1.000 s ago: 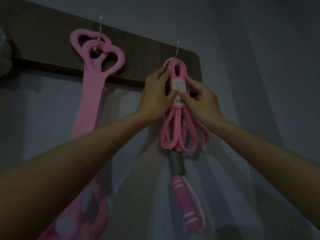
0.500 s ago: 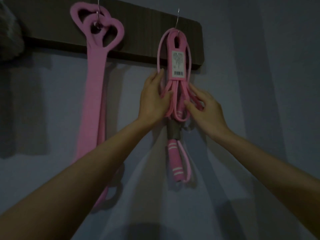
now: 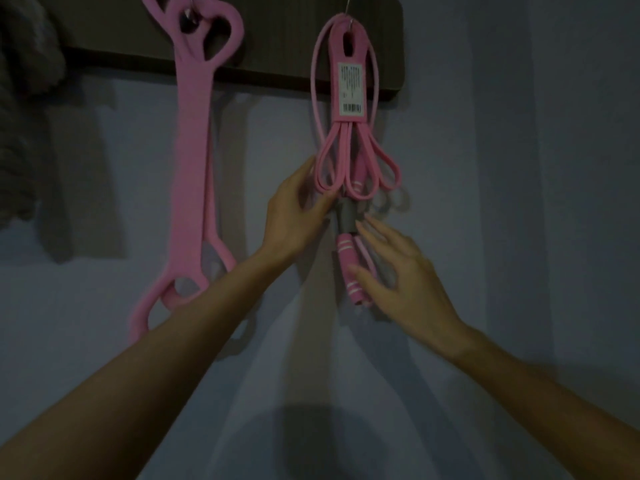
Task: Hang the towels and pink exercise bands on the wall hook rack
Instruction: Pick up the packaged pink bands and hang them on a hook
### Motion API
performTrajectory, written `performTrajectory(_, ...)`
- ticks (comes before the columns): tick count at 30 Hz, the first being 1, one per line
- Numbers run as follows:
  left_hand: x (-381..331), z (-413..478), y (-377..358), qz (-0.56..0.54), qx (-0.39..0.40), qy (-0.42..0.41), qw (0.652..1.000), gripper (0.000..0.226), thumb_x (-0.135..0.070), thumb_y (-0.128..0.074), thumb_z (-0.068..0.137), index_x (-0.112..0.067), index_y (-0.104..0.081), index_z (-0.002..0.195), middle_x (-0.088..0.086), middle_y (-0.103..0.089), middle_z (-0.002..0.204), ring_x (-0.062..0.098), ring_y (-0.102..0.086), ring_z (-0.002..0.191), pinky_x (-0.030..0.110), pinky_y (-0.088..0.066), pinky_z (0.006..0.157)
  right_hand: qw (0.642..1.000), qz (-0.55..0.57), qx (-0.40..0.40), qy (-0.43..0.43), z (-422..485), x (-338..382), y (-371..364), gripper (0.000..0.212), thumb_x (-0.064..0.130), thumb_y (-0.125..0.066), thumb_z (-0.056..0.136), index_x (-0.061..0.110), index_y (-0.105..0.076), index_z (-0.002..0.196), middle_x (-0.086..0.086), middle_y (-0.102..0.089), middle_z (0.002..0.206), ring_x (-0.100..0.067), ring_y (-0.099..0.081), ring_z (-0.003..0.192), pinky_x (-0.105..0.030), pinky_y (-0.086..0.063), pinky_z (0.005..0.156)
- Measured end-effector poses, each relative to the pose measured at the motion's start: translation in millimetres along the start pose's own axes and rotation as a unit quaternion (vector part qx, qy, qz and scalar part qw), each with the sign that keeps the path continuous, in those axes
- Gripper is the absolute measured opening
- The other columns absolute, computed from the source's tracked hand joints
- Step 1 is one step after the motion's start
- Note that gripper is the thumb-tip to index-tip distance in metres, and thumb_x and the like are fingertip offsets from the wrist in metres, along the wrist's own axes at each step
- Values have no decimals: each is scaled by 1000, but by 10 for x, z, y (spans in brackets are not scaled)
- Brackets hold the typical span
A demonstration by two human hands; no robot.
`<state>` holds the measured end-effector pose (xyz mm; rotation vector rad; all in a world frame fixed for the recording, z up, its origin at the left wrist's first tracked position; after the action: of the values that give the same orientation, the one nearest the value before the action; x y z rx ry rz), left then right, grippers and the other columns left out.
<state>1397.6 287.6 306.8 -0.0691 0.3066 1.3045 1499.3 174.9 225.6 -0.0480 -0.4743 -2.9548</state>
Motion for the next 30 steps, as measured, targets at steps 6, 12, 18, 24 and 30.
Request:
performTrajectory(6,89,-109,-5,7,25,36,999,57,-16,-64,87,-16,-42,140,3,-55,134,2,-48,114,21,-41,102,998,-18,61,-4,-144,45,-216,58,30,-53,94,23,-29,146,10,-27,153,-1,-21,138,-4,-10,108)
performTrajectory(12,77,-167,22,29,31,44,998,58,-16,-63,88,-16,-40,140,4,-55,133,4,-48,116,22,-41,101,997,-22,74,-12,-179,19,-280,57,26,-53,94,19,-30,146,5,-30,153,-7,-24,139,2,-6,104)
performTrajectory(18,14,-300,213,61,27,52,996,57,-22,-61,89,-19,-38,141,3,-48,141,15,-51,116,29,-46,96,998,-15,62,-4,-236,119,-189,59,27,-57,91,16,-34,144,3,-34,151,-9,-28,137,2,-8,105)
performTrajectory(24,-318,-587,810,145,-48,-13,988,39,-27,-59,90,-27,-53,128,-5,-58,120,8,-57,95,22,-48,80,999,-4,29,23,-325,415,-77,48,28,-59,88,14,-51,133,0,-53,136,-11,-43,121,-16,-30,106)
performTrajectory(30,-104,-872,1448,218,-107,32,969,32,-27,-59,89,-25,-56,121,1,-57,120,14,-53,98,21,-42,80,996,67,39,40,-335,778,-257,34,22,-56,87,17,-61,119,2,-65,116,-13,-56,106,-18,-37,96)
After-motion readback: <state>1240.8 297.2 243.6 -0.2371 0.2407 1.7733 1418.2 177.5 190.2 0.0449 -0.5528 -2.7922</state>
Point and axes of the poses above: each hand's wrist, its own z-axis towards the middle knuckle, its own y-axis out of the back of the hand, x = y × z, the point moved 8 cm from there along z, towards the middle knuckle
